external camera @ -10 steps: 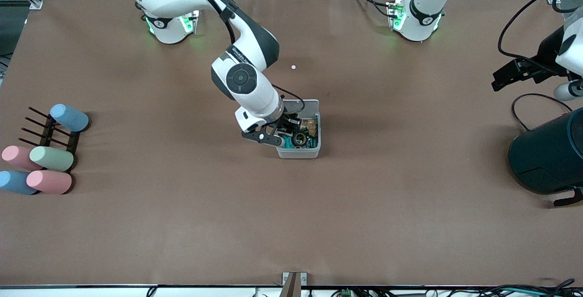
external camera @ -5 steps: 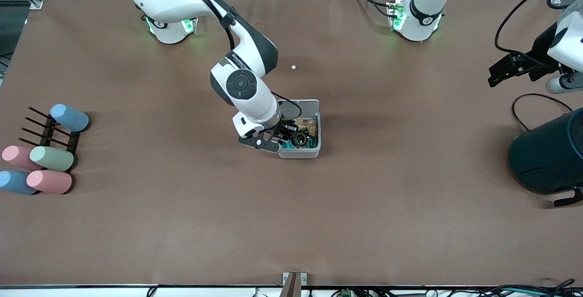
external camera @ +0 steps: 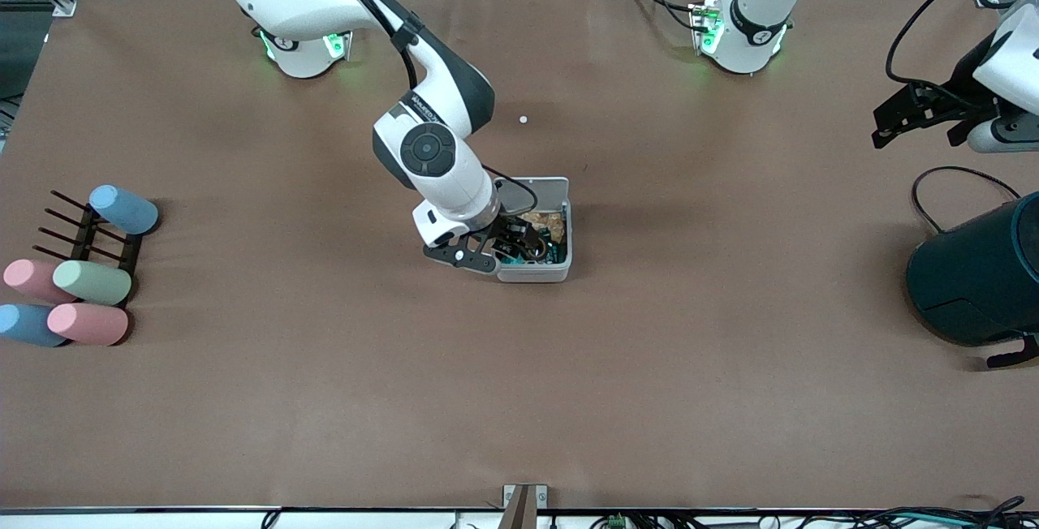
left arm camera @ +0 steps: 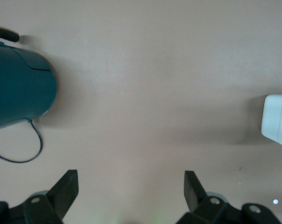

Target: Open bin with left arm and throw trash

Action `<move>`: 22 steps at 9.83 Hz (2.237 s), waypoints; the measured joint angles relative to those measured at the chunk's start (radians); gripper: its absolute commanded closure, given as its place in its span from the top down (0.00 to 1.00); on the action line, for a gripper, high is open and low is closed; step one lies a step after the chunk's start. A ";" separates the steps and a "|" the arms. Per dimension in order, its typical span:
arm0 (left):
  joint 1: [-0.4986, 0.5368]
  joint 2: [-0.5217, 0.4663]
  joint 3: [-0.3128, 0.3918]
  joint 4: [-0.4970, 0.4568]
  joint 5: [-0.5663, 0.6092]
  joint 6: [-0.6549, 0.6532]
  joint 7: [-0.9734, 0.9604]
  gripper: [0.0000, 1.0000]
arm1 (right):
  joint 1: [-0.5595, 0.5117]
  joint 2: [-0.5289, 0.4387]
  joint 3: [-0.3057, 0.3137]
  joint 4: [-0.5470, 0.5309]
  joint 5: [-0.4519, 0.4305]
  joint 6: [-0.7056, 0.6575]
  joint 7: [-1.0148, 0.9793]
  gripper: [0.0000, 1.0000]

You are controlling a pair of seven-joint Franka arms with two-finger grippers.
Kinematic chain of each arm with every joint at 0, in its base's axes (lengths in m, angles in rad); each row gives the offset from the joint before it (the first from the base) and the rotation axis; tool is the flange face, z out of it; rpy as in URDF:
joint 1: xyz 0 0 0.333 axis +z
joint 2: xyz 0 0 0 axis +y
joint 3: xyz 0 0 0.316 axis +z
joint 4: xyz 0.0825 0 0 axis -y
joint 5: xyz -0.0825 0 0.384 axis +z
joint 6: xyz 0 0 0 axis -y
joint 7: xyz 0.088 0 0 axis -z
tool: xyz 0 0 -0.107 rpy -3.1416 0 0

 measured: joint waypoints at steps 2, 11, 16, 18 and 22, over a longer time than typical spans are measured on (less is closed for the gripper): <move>0.002 -0.006 0.009 0.003 0.000 0.003 0.017 1.00 | -0.031 -0.024 -0.007 0.021 -0.038 -0.078 -0.024 1.00; -0.001 -0.007 0.018 0.009 0.000 0.003 0.018 1.00 | -0.404 -0.349 -0.255 0.037 -0.015 -0.663 -1.059 1.00; -0.013 0.012 0.014 0.037 0.000 0.008 0.016 1.00 | -0.380 -0.536 -0.381 0.076 0.028 -0.780 -1.106 1.00; -0.013 0.015 0.015 0.040 0.000 0.008 0.015 1.00 | -0.362 -0.563 -0.418 0.124 0.028 -0.828 -1.092 1.00; -0.013 0.023 0.016 0.041 0.000 0.008 0.012 1.00 | -0.362 -0.588 -0.448 0.125 0.028 -0.882 -1.089 1.00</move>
